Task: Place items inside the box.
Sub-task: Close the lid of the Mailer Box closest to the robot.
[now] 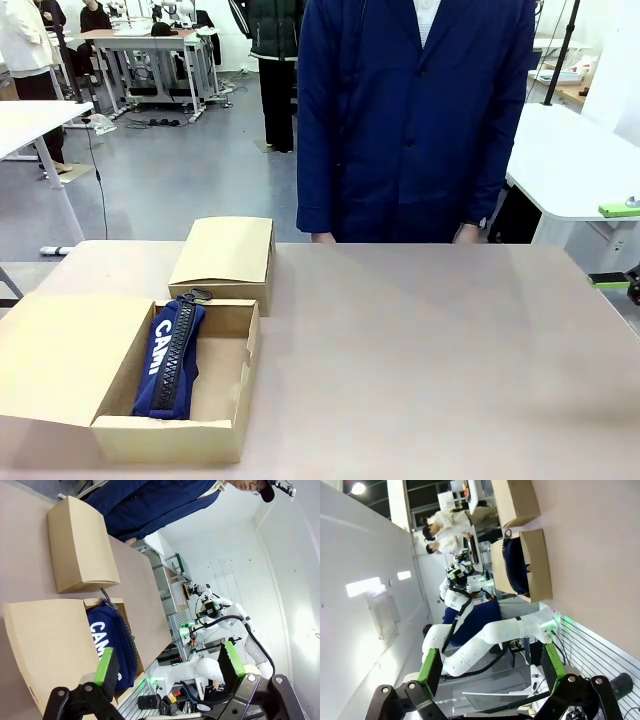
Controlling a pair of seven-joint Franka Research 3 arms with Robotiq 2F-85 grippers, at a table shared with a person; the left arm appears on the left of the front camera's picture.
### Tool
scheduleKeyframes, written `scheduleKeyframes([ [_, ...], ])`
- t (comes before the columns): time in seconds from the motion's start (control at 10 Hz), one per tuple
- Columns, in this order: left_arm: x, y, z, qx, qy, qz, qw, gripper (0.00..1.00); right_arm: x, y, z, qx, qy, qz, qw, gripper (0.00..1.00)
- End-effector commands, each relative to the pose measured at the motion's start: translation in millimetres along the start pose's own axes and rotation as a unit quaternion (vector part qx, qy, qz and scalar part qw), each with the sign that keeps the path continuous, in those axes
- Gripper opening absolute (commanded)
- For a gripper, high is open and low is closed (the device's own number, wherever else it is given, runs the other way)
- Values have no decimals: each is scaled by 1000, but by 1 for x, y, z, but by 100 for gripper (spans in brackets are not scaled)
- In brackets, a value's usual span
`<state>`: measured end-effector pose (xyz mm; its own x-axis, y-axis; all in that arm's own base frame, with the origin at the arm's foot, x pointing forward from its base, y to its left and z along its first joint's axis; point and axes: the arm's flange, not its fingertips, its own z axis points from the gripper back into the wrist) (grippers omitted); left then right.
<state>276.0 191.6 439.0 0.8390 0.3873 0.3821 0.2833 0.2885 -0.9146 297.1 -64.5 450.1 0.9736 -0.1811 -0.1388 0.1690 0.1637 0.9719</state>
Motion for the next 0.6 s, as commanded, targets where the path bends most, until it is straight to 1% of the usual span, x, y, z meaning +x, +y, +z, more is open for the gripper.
scheduleKeyframes([
  [0.0,1,-1,-1,-10,-7,-10,1000,100,0,5,1,13,-2,-9,1000,100],
  [0.1,0,0,0,0,0,0,1000,100,0,5,1,13,-2,-9,1000,100],
  [0.2,1,-32,-21,-32,20,-186,982,100,0,5,1,13,-2,-9,1000,100],
  [0.3,1,-50,-43,-61,11,-319,946,100,0,5,1,13,-2,-9,1000,100],
  [0.4,-7,-60,-66,-64,37,-462,884,100,0,5,1,13,-2,-9,1000,100],
  [0.5,-24,-66,-84,-86,113,-524,840,100,0,5,1,13,-2,-9,1000,100],
])
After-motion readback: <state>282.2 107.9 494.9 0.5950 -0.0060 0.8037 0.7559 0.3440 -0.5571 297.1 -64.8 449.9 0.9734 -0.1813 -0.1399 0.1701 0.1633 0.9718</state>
